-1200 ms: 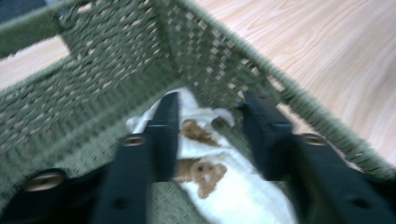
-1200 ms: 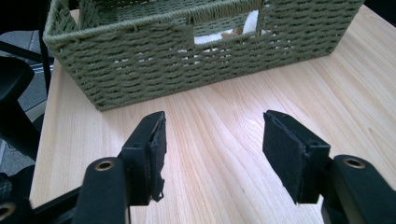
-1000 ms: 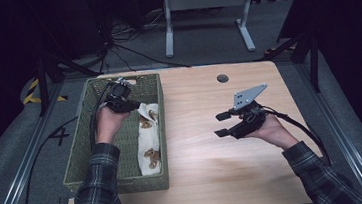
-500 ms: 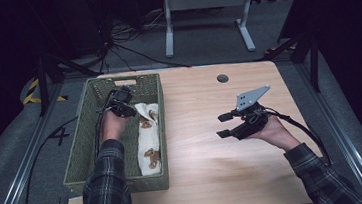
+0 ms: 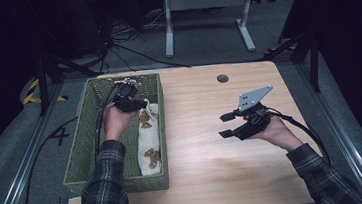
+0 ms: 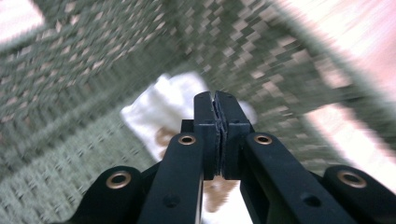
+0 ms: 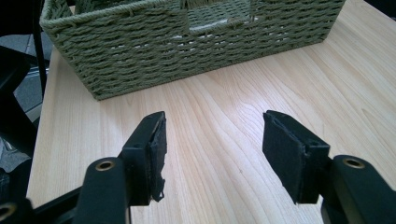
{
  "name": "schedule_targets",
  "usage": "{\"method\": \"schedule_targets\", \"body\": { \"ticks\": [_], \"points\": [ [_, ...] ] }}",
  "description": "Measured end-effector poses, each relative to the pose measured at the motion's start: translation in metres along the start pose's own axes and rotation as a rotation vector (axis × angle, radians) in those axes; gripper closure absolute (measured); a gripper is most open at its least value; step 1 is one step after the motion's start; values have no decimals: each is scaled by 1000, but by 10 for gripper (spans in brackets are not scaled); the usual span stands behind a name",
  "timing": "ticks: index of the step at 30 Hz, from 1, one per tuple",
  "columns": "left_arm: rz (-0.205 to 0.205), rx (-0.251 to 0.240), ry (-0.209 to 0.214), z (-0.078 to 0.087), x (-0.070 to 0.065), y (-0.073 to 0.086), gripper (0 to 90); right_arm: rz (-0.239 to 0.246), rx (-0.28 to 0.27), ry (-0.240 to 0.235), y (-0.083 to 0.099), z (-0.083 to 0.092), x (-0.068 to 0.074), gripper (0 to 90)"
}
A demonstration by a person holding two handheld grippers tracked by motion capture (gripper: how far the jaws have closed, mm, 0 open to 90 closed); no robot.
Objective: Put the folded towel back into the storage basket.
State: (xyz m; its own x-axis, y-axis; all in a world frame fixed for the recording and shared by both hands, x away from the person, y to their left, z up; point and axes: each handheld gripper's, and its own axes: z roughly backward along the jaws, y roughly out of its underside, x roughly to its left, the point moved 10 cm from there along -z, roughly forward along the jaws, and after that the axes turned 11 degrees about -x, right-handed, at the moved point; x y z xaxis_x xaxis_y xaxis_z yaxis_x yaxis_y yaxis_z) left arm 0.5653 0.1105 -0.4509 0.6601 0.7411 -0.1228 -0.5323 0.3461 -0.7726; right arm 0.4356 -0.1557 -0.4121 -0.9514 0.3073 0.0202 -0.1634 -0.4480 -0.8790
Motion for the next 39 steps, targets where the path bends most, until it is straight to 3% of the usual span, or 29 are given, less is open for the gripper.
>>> {"method": "schedule_targets", "body": {
  "ticks": [7, 9, 11, 12, 14, 15, 16, 18, 21, 23, 25, 26, 28, 35, 39],
  "points": [
    [-52, -97, 94, 25, -40, -25, 792, 9, 13, 16, 3, 5, -2, 402],
    [-64, -99, 100, 27, -46, -26, 751, 6, 12, 22, 5, 6, -2, 402],
    [-85, -103, 121, 30, -60, -29, 727, 3, 15, 28, 8, 9, -4, 402],
    [-102, -109, 140, 30, -75, -31, 684, -11, 11, 35, 12, 12, -5, 402],
    [-105, -118, 160, 29, -88, -33, 655, -15, 11, 43, 15, 15, -6, 401],
    [-105, -118, 160, 29, -88, -33, 643, -15, 11, 43, 15, 15, -6, 401],
    [-112, -123, 175, 29, -101, -34, 621, -27, 8, 48, 19, 19, -6, 398],
    [-116, -122, 193, 28, -114, -35, 587, -24, 8, 53, 23, 23, -8, 396],
    [-125, -124, 190, 26, -126, -35, 521, -34, 8, 63, 29, 31, -9, 387],
    [-145, -122, 187, 23, -144, -34, 491, -23, 18, 73, 34, 36, -11, 379],
    [-147, -116, 187, 21, -149, -33, 472, -23, 20, 79, 37, 39, -12, 379],
    [-154, -120, 191, 18, -160, -31, 449, -28, 24, 81, 43, 46, -12, 375],
    [-161, -112, 186, 16, -165, -29, 442, -27, 25, 86, 45, 48, -13, 375],
    [-208, -83, 170, -3, -205, -17, 374, -31, 56, 127, 78, 66, -14, 368],
    [-225, -78, 192, -17, -228, -8, 347, -48, 59, 146, 92, 73, -13, 359]
  ]
}}
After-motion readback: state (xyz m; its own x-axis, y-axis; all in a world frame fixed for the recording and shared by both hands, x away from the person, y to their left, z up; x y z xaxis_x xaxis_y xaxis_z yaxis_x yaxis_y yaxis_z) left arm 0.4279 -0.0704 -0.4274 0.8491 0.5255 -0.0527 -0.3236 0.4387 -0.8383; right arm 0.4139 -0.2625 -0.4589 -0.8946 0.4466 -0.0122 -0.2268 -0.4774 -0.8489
